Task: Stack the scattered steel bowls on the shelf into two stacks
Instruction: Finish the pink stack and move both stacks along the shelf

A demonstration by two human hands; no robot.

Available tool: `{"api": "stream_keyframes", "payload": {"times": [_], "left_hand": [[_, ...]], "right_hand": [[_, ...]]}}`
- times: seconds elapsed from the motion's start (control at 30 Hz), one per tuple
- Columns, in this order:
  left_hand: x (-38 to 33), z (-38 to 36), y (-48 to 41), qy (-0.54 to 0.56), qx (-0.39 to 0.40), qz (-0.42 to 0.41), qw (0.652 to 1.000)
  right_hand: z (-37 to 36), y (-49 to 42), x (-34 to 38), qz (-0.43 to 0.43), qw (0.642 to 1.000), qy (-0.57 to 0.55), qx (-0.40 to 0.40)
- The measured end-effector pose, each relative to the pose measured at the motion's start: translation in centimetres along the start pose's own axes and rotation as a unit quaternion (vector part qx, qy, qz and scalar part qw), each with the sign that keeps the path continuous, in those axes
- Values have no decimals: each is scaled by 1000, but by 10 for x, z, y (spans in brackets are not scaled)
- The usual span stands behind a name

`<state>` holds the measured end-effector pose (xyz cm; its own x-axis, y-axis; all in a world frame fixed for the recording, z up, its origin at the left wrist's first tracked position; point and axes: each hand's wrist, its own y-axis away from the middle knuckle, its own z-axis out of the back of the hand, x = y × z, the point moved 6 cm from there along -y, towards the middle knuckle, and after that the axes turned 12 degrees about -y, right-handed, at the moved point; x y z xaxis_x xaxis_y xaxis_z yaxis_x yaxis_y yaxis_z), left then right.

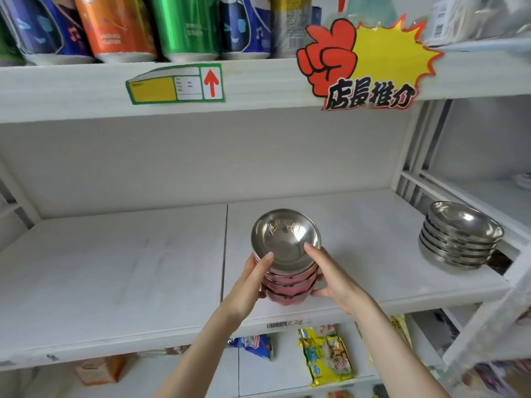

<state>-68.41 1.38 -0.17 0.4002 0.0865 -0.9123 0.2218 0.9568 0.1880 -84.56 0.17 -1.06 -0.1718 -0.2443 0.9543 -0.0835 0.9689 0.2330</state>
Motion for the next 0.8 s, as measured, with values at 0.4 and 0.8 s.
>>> {"api": "stream_keyframes", "payload": {"times": [0.4,0.8], "left_hand": [[-55,-132,-43,22,-20,17,999],[-104,-233,-87,22,-14,22,999]], "right_hand": [[139,-1,32,-15,999,3,37],[258,-16,43,-26,999,-33,19]]}}
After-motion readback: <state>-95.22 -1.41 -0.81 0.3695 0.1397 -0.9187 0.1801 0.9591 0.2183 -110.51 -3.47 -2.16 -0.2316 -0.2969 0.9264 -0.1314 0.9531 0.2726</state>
